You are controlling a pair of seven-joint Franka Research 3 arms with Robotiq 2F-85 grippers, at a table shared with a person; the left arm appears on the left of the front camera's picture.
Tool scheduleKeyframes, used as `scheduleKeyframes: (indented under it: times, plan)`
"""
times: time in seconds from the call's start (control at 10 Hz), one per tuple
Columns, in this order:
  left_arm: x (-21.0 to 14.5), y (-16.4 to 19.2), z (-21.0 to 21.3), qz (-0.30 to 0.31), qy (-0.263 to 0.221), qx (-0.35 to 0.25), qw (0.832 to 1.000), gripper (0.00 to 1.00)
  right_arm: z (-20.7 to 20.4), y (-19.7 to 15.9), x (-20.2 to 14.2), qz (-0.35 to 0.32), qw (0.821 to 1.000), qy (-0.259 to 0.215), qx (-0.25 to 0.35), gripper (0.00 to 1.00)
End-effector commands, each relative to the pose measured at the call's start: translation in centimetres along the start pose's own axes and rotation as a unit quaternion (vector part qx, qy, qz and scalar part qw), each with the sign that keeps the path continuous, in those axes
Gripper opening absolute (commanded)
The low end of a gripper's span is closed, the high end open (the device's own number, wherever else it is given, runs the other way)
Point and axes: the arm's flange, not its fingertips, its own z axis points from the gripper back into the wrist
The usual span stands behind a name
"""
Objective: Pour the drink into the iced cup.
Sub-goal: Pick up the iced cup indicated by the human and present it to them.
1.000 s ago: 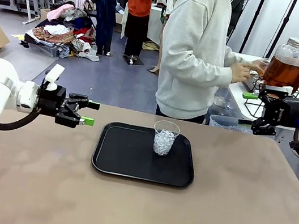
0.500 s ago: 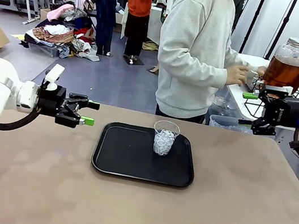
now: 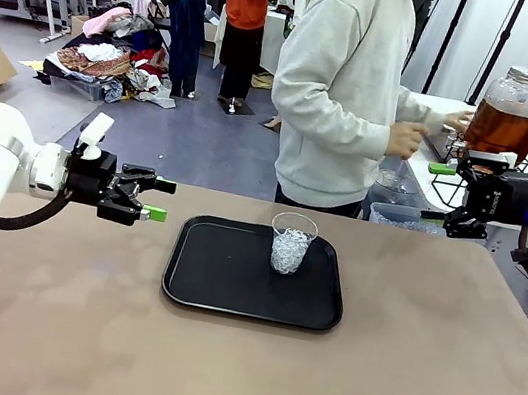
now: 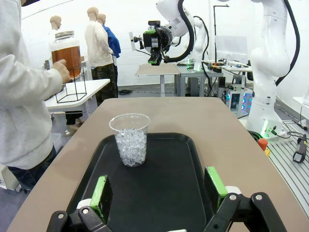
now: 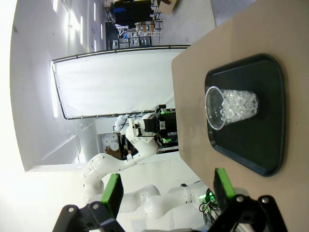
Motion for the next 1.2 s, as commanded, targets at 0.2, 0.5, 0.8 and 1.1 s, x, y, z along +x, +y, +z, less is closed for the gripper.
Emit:
scheduleKeyframes:
  times: [0.2,0.5,0.8,1.1]
  plan:
    - [0.08,-0.04,0.01,-0.003,-0.001,0.000,1.000,1.00,-0.05,0.13,0.01,0.001,1.000,0.000,0.002,1.00]
    - [0.08,-0.04,0.01,-0.003,-0.001,0.000,1.000,1.00,-0.05,0.13,0.01,0.001,1.000,0.000,0.002,1.00]
    - [0.08,-0.04,0.01,-0.003,-0.001,0.000,1.000,1.00,-0.05,0.13,0.01,0.001,1.000,0.000,0.002,1.00]
    - [0.08,-0.04,0.01,-0.003,-0.001,0.000,1.000,1.00,-0.05,0.13,0.01,0.001,1.000,0.000,0.002,1.00]
